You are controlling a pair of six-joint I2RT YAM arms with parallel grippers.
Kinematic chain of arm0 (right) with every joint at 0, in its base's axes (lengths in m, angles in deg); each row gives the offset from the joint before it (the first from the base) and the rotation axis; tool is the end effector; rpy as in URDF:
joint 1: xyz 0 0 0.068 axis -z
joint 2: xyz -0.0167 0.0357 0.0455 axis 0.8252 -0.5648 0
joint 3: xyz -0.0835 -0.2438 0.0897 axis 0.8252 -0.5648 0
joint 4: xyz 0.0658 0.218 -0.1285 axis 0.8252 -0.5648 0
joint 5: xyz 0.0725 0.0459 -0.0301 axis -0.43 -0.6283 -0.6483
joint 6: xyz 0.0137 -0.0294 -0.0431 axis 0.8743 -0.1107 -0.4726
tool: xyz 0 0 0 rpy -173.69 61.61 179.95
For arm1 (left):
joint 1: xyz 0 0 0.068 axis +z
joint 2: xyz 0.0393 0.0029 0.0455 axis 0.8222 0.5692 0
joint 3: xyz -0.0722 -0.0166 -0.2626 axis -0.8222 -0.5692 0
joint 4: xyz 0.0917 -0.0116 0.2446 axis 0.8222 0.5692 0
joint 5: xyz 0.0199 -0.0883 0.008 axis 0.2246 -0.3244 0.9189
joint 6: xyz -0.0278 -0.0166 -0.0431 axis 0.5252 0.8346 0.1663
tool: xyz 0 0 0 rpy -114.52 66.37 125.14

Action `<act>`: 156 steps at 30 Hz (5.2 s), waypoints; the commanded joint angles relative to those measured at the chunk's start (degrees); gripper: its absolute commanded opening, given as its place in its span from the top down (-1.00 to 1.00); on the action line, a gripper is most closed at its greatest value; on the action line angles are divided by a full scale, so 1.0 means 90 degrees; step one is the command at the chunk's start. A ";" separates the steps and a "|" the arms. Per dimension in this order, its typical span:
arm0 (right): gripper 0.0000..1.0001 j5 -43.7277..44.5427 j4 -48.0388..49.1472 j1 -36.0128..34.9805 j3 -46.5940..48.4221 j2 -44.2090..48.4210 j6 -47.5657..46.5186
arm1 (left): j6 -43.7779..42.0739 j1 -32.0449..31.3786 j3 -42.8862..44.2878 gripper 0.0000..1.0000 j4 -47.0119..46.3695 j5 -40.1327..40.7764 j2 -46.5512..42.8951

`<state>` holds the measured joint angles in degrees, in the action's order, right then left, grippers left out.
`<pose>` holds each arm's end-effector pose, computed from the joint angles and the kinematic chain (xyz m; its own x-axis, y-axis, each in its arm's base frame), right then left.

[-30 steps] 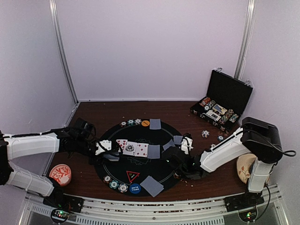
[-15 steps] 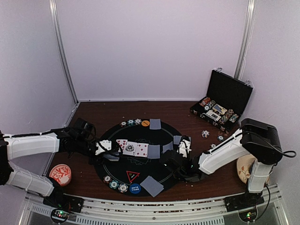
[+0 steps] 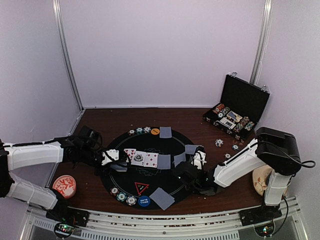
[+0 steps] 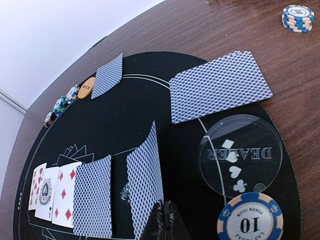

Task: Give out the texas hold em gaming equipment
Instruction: Distribute the poker card in the community card area, then place the poker card on the poker table mat, then reset both arms

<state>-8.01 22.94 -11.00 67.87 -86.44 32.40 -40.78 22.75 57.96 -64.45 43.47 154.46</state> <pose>0.1532 0.2925 0.1052 -0.5363 0.4908 -0.6867 0.1188 0.8493 0.5143 0.1856 -0.1340 0.1852 -0.0897 0.7715 -0.6299 0.9646 0.2249 0.1381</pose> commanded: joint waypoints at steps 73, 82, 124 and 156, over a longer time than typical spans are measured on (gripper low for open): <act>-0.92 -0.0263 -0.0908 0.0028 0.0716 0.1676 -0.2047 | -0.0067 0.0952 0.0568 0.81 -0.0430 0.0232 0.0806; -1.00 -0.0650 -0.1600 0.0027 0.0285 0.3079 -0.2330 | -0.0138 0.1898 0.1639 0.81 -0.0288 0.0490 0.2015; -1.00 0.0098 -0.3398 0.0035 -0.0226 0.4710 -0.2302 | 0.0930 0.2371 0.2448 -0.92 0.0054 0.0496 0.3893; -1.00 0.0434 -0.4990 0.0297 0.0725 0.4906 -0.3572 | 0.1967 0.2594 0.1442 -0.96 0.0822 0.0619 -0.1763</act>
<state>-7.25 -18.63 -8.81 74.98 -41.81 4.49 -28.09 45.26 74.31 -54.92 48.15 149.82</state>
